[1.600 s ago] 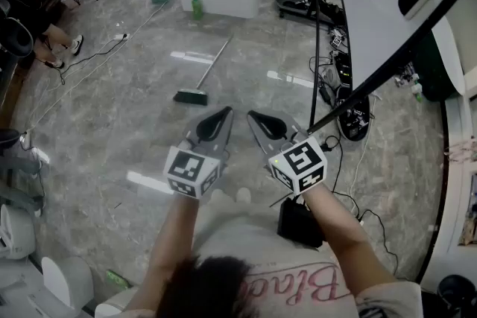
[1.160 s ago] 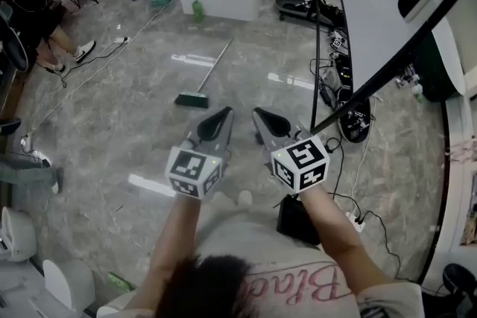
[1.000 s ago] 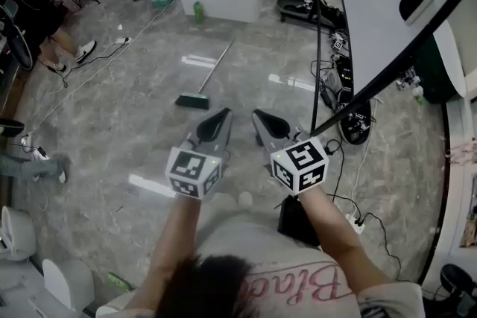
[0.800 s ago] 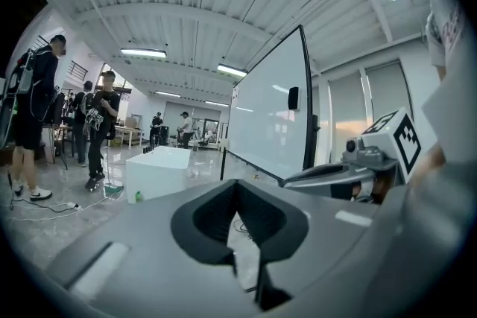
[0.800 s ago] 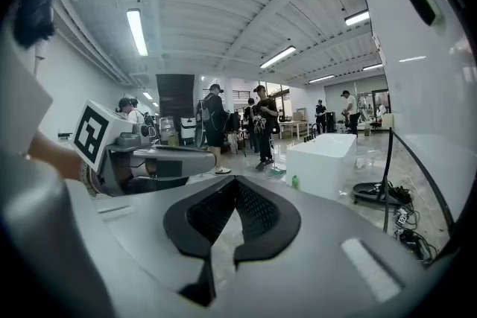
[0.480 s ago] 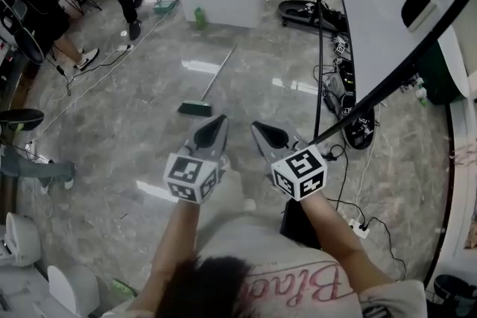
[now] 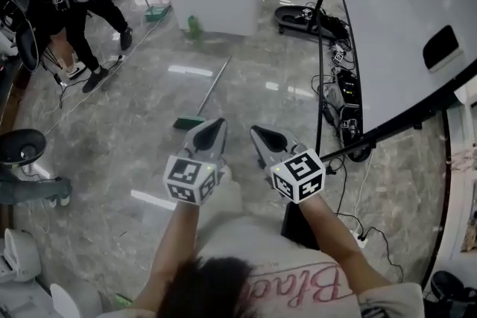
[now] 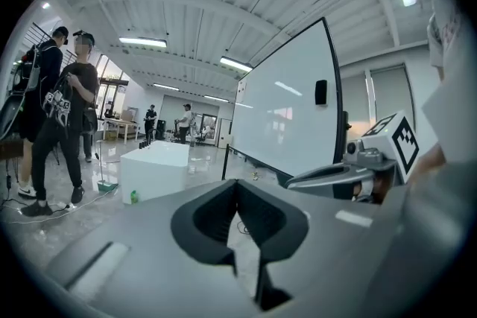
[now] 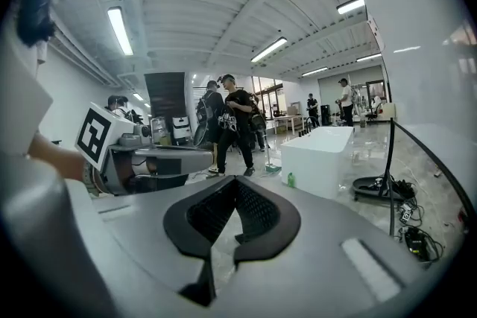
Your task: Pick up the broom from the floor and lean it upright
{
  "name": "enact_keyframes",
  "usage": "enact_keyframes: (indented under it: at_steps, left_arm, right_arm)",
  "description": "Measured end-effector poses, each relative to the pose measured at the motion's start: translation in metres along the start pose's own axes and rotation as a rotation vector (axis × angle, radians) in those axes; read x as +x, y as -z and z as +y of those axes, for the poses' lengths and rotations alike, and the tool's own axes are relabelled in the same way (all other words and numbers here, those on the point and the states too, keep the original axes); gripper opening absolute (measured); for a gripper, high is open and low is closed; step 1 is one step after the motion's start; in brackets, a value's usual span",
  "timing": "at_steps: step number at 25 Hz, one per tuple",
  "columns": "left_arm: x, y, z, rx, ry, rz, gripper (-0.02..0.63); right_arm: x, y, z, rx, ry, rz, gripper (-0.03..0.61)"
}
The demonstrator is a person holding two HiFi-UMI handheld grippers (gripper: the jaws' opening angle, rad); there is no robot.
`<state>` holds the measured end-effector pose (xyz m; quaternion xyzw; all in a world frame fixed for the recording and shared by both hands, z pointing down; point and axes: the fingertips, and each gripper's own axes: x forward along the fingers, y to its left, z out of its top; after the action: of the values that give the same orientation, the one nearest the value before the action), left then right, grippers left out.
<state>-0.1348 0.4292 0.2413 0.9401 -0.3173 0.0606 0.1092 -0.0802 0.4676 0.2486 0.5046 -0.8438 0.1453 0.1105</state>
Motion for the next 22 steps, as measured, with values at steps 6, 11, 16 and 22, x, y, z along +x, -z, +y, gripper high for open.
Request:
enact_keyframes:
  at_steps: [6,11,16,22]
  left_arm:
    - [0.040,-0.022,0.051,-0.012,0.001,-0.013,-0.002]
    - [0.069,-0.033,0.091,-0.016,0.022,-0.011,-0.002]
    - [0.086,-0.034,0.117,-0.012,0.047,0.002,-0.002]
    - [0.104,-0.028,0.139,-0.048,0.044,0.010,-0.002]
  right_arm:
    - [0.048,-0.028,-0.026,-0.020,0.001,0.002,0.002]
    - [0.097,-0.047,-0.049,-0.005,0.014,0.004,0.002]
    - [0.132,-0.059,-0.057,0.004,0.018,0.005,0.002]
    - [0.147,-0.053,-0.071,0.022,0.021,0.043,0.002]
